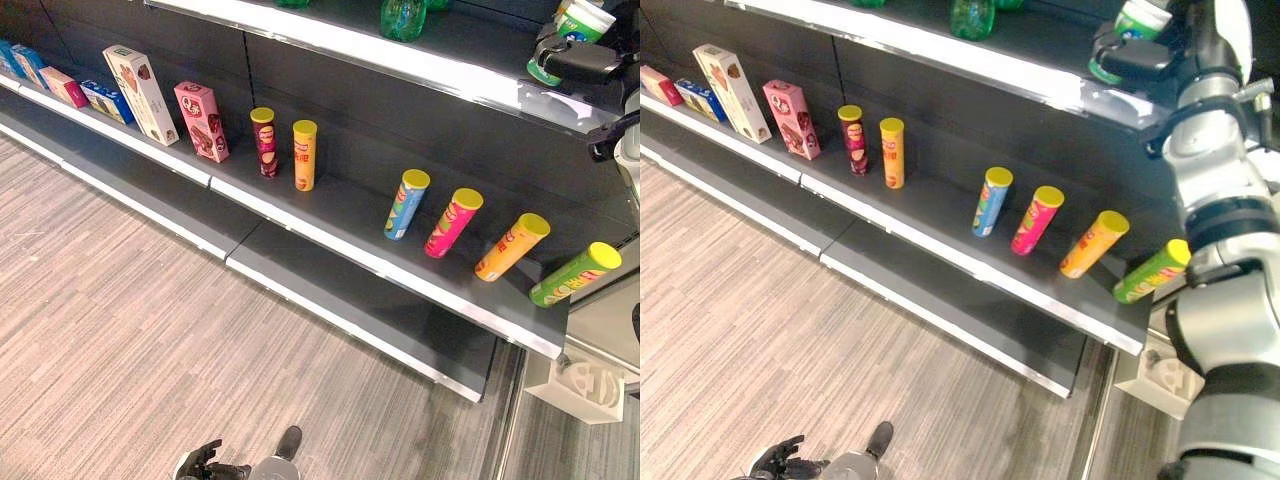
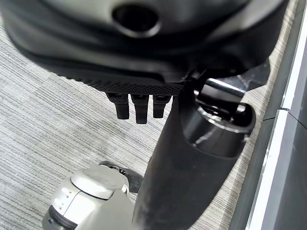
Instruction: Put the goods on the table back onto the shelves and tidy them up.
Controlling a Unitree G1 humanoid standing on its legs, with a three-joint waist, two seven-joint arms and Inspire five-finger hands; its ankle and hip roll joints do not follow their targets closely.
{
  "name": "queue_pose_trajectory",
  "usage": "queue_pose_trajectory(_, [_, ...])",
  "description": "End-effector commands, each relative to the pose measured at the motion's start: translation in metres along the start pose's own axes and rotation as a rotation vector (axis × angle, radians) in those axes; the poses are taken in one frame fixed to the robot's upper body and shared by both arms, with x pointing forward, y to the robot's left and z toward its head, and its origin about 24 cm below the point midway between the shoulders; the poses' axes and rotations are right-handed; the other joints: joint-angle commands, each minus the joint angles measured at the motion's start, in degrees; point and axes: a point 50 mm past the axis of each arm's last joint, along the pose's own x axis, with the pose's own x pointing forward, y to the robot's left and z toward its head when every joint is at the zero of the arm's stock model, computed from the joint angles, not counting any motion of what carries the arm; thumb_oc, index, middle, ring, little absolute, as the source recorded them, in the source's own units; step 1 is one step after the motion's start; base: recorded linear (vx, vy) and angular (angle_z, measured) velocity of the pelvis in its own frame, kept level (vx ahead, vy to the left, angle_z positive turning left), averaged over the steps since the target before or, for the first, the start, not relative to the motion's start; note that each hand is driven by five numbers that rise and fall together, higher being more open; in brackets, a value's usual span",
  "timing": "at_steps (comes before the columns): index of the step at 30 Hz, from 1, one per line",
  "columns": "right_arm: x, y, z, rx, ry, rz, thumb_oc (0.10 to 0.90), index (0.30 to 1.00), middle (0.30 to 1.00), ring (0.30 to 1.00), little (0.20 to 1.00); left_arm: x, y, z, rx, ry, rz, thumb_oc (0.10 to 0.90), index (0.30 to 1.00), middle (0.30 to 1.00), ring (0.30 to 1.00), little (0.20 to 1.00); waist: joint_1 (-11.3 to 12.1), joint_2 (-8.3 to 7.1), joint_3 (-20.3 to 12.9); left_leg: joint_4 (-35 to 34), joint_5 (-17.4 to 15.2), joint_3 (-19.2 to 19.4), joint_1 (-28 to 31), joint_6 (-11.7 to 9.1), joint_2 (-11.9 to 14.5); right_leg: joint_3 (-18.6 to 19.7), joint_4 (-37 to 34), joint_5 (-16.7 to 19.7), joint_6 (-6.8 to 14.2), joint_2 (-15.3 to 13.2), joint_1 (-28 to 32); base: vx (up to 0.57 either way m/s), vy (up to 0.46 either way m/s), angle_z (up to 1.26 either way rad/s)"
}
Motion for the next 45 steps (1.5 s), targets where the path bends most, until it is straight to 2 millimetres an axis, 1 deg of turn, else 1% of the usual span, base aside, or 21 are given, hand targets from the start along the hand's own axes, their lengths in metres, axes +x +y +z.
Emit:
queue_pose_trajectory(1, [0.017,-0.061,0.063,-0.017,-0.185,-0.215,0.4,0.3,0.3,0.3,0.3,0.002,0.015,0.014,0.091,-0.061,0.038,0.8,0.9,0.9,0.9,0.9,0.54,-2.62,-1.92,0.21,-5.82,3.22,2.9,-2.53,0.87,0.2,0.47,-1.43,3.19,-1.47,2.11,0.03,-0.017,0.04])
queue_pose_trajectory(8, [0.018,-0.058,0.059,-0.079,-0.154,-0.218,0.4,0.3,0.3,0.3,0.3,0.002,0.014,0.016,0.101,-0.069,0.039,0.8,0.9,0.9,0.9,0.9,0.5,-2.74,-1.57,0.21,-5.82,2.98,2.91,-2.57,0.81,-0.11,0.47,-1.54,3.14,-1.42,2.19,0.01,-0.011,0.04])
queue_pose_trajectory(12, [0.019,-0.061,0.05,-0.134,-0.108,-0.237,0.4,0.3,0.3,0.3,0.3,0.003,0.014,0.019,0.107,-0.082,0.04,0.8,0.9,0.9,0.9,0.9,0.54,-2.83,-1.5,0.21,-5.83,2.7,2.72,-2.71,0.76,-0.5,0.47,-1.62,3.12,-1.38,2.15,0.01,-0.016,0.11])
queue_pose_trajectory(14, [0.018,-0.068,0.044,-0.159,-0.079,-0.271,0.4,0.3,0.3,0.3,0.3,0.003,0.014,0.02,0.113,-0.086,0.043,0.8,0.9,0.9,0.9,0.9,0.54,-2.65,-1.22,0.21,-5.67,2.32,2.4,-2.86,0.82,-0.87,0.47,-1.74,3.11,-1.3,2.08,0.0,-0.021,0.07])
queue_pose_trajectory(16, [0.018,-0.07,0.04,-0.153,-0.067,-0.277,0.4,0.3,0.3,0.3,0.3,0.002,0.015,0.019,0.113,-0.084,0.046,0.8,0.9,0.9,0.9,0.9,0.54,-2.53,-1.24,0.21,-5.73,2.21,2.42,-2.82,0.84,-0.96,0.47,-1.7,3.13,-1.3,2.07,0.0,-0.006,0.05])
queue_pose_trajectory(19, [0.017,-0.069,0.04,-0.15,-0.067,-0.277,0.4,0.3,0.3,0.3,0.3,0.002,0.015,0.018,0.115,-0.081,0.046,0.8,0.9,0.9,0.9,0.9,0.46,-2.54,-1.23,0.21,-5.79,2.22,2.5,-2.77,0.82,-0.86,0.47,-1.72,3.16,-1.31,2.08,0.0,0.0,0.01])
queue_pose_trajectory(22, [0.018,-0.065,0.042,-0.127,-0.078,-0.264,0.403,0.305,0.305,0.305,0.305,0.002,0.016,0.017,0.116,-0.079,0.048,0.8,0.9,0.9,0.9,0.9,0.35,-2.6,-1.22,0.21,-5.97,2.44,2.78,-2.66,0.87,-0.5,0.47,-1.75,3.13,-1.27,2.14,0.0,0.0,0.0])
queue_pose_trajectory(23, [0.018,-0.065,0.042,-0.127,-0.078,-0.264,0.482,0.422,0.422,0.422,0.422,0.002,0.016,0.017,0.116,-0.078,0.048,0.8,0.9,0.9,0.9,0.9,0.36,-2.6,-1.21,0.21,-5.97,2.45,2.79,-2.66,0.87,-0.48,0.47,-1.75,3.13,-1.27,2.15,0.0,0.0,0.0])
queue_pose_trajectory(24, [0.018,-0.063,0.044,-0.115,-0.081,-0.261,0.75,0.825,0.825,0.825,0.825,0.002,0.017,0.016,0.119,-0.075,0.049,0.8,0.9,0.9,0.9,0.9,0.29,-2.6,-1.2,0.21,-6.06,2.53,2.92,-2.63,0.95,-0.4,0.47,-1.77,3.12,-1.29,2.18,0.0,0.0,0.0])
queue_pose_trajectory(25, [0.018,-0.062,0.045,-0.111,-0.084,-0.257,0.8,0.9,0.9,0.9,0.9,0.002,0.016,0.016,0.118,-0.075,0.048,0.8,0.9,0.9,0.9,0.9,0.2,-2.63,-1.23,0.21,-6.13,2.61,3.03,-2.62,1.0,-0.35,0.47,-1.83,3.09,-1.24,2.22,0.0,0.0,0.0])
queue_pose_trajectory(28, [0.018,-0.062,0.046,-0.123,-0.083,-0.259,0.8,0.9,0.9,0.9,0.9,0.002,0.017,0.018,0.12,-0.08,0.051,0.8,0.9,0.9,0.9,0.9,-0.12,-2.88,-1.27,0.21,-6.43,2.81,3.62,-2.58,1.15,-0.05,0.47,-1.89,3.04,-1.14,2.48,-0.01,0.002,-0.01])
queue_pose_trajectory(30, [0.018,-0.068,0.05,-0.064,-0.101,-0.287,0.8,0.9,0.9,0.9,0.9,0.003,0.018,0.02,0.122,-0.079,0.052,0.8,0.9,0.9,0.9,0.9,-0.66,-3.15,-1.56,0.21,-6.77,3.2,4.16,-2.6,1.35,0.22,0.47,-1.83,3.0,-1.07,2.77,-0.03,0.023,-0.03])
queue_pose_trajectory(33, [0.014,-0.082,0.064,0.031,-0.183,-0.341,0.8,0.9,0.9,0.9,0.9,0.002,0.017,0.018,0.12,-0.075,0.047,0.8,0.9,0.9,0.9,0.9,-1.46,-3.21,-1.81,0.21,-7.02,3.53,4.45,-2.56,1.56,0.43,0.47,-1.76,3.05,-1.09,2.8,-0.01,0.037,-0.03])
queue_pose_trajectory(36, [0.006,-0.104,0.087,0.127,-0.314,-0.42,0.8,0.9,0.9,0.9,0.9,0.002,0.017,0.017,0.107,-0.073,0.05,0.8,0.9,0.9,0.9,0.9,-2.52,-3.41,-2.12,0.21,-7.2,3.94,4.54,-2.28,1.51,0.78,0.47,-1.37,3.19,-1.27,2.5,-0.01,0.051,-0.03])
queue_pose_trajectory(37, [-0.005,-0.118,0.105,0.159,-0.429,-0.475,0.8,0.9,0.9,0.9,0.9,0.001,0.018,0.015,0.094,-0.068,0.055,0.8,0.9,0.9,0.9,0.9,-3.42,-3.33,-2.16,0.21,-7.82,4.58,5.01,-2.24,1.78,1.42,0.47,-1.52,3.22,-1.1,2.42,0.01,0.048,-0.01])
queue_pose_trajectory(39, [-0.019,-0.133,0.114,0.18,-0.521,-0.531,0.8,0.9,0.9,0.9,0.9,0.001,0.021,0.013,0.077,-0.058,0.072,0.8,0.9,0.9,0.9,0.9,-4.52,-3.36,-2.22,0.21,-8.2,5.3,5.35,-2.06,1.89,2.12,0.47,-1.29,3.32,-1.06,2.04,0.0,0.076,-0.16])
queue_pose_trajectory(40, [-0.051,-0.147,0.126,0.212,-0.708,-0.569,0.8,0.9,0.9,0.9,0.9,0.0,0.02,0.008,0.038,-0.043,0.081,0.8,0.9,0.9,0.9,0.9,-7.06,-2.94,-2.24,0.21,-8.63,6.54,5.78,-1.53,1.85,3.35,0.47,-0.56,3.59,-1.39,1.22,0.0,0.088,-0.31])
queue_pose_trajectory(41, [-0.052,-0.146,0.123,0.214,-0.704,-0.57,0.8,0.9,0.9,0.9,0.9,-0.001,0.022,0.007,0.042,-0.042,0.085,0.8,0.9,0.9,0.9,0.9,-6.95,-3.17,-2.33,0.21,-8.67,6.61,5.78,-1.52,1.89,3.42,0.47,-0.51,3.6,-1.37,1.19,0.0,0.108,-0.28])
queue_pose_trajectory(43, [-0.073,-0.153,0.126,0.202,-0.803,-0.59,0.8,0.9,0.9,0.9,0.9,-0.002,0.023,0.0,0.034,-0.022,0.089,0.8,0.9,0.9,0.9,0.9,-8.42,-3.18,-2.46,0.21,-9.2,7.97,6.25,-1.19,1.96,4.58,0.47,-0.01,3.9,-1.54,0.72,-0.01,0.085,-0.27])
queue_pose_trajectory(44, [-0.086,-0.156,0.128,0.199,-0.864,-0.578,0.8,0.9,0.9,0.9,0.9,-0.004,0.022,-0.005,0.017,-0.01,0.087,0.8,0.9,0.9,0.9,0.9,-10.23,-2.78,-2.28,0.21,-9.75,9.38,6.73,-0.76,1.84,5.74,0.47,0.63,4.22,-1.76,0.21,-0.03,0.116,-0.63])
queue_pose_trajectory(45, [-0.093,-0.154,0.124,0.19,-0.881,-0.562,0.8,0.9,0.9,0.9,0.9,-0.004,0.023,-0.006,0.013,-0.01,0.09,0.8,0.9,0.9,0.9,0.9,-10.95,-3.01,-2.15,0.21,-10.07,10.35,7.09,-0.49,1.8,6.48,0.47,1.13,4.43,-1.91,-0.15,-0.03,0.099,-0.77])
